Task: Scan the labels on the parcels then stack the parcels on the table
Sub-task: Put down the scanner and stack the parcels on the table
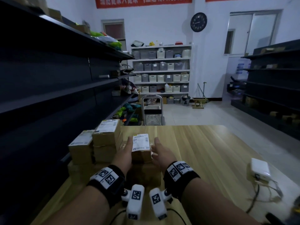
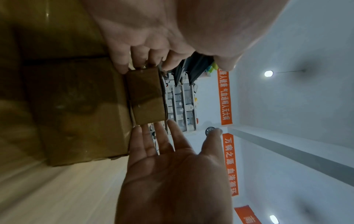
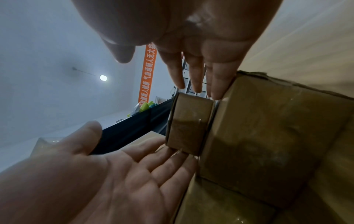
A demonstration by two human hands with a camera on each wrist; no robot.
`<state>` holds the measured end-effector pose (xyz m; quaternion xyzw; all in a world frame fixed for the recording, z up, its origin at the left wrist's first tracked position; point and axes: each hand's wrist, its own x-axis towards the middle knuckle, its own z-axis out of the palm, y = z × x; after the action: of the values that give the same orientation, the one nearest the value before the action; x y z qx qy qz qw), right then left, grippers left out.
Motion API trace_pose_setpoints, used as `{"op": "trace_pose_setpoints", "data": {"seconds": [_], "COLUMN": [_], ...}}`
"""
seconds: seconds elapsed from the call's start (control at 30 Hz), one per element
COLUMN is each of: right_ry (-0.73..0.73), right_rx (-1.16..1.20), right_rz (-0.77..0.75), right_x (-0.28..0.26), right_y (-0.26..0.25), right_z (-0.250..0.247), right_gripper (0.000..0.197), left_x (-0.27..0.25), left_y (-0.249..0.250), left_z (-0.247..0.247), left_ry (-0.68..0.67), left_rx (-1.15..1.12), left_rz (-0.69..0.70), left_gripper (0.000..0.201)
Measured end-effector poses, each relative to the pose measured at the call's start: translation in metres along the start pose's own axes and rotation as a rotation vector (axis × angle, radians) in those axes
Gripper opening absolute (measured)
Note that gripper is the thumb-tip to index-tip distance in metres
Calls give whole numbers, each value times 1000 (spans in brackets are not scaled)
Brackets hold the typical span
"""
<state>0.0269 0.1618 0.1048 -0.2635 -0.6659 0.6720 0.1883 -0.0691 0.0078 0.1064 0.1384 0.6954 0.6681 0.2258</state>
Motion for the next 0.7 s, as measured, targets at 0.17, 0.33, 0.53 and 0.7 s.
{"op": "trace_pose_setpoints", "data": {"seconds": [0.17, 0.33, 0.53, 0.7], "right_ry": [31, 18, 16, 20], "right_rx": [-3, -11, -51, -271], "right_rz": [-9, -3, 52, -44], "right_x": [7, 11, 11, 28], "right_y": [-14, -20, -23, -21], "right_z": [0, 14, 29, 42], "right_gripper": [93, 94, 75, 96], "left_x": [-64, -66, -18, -17], "left_y": [46, 88, 90, 75], "left_z": [8, -34, -97, -104], "left_ry": [78, 402, 386, 277], "left_rx": [71, 191, 321, 376], "left_rz": [191, 505, 340, 262], "left_gripper": [50, 45, 60, 31]}}
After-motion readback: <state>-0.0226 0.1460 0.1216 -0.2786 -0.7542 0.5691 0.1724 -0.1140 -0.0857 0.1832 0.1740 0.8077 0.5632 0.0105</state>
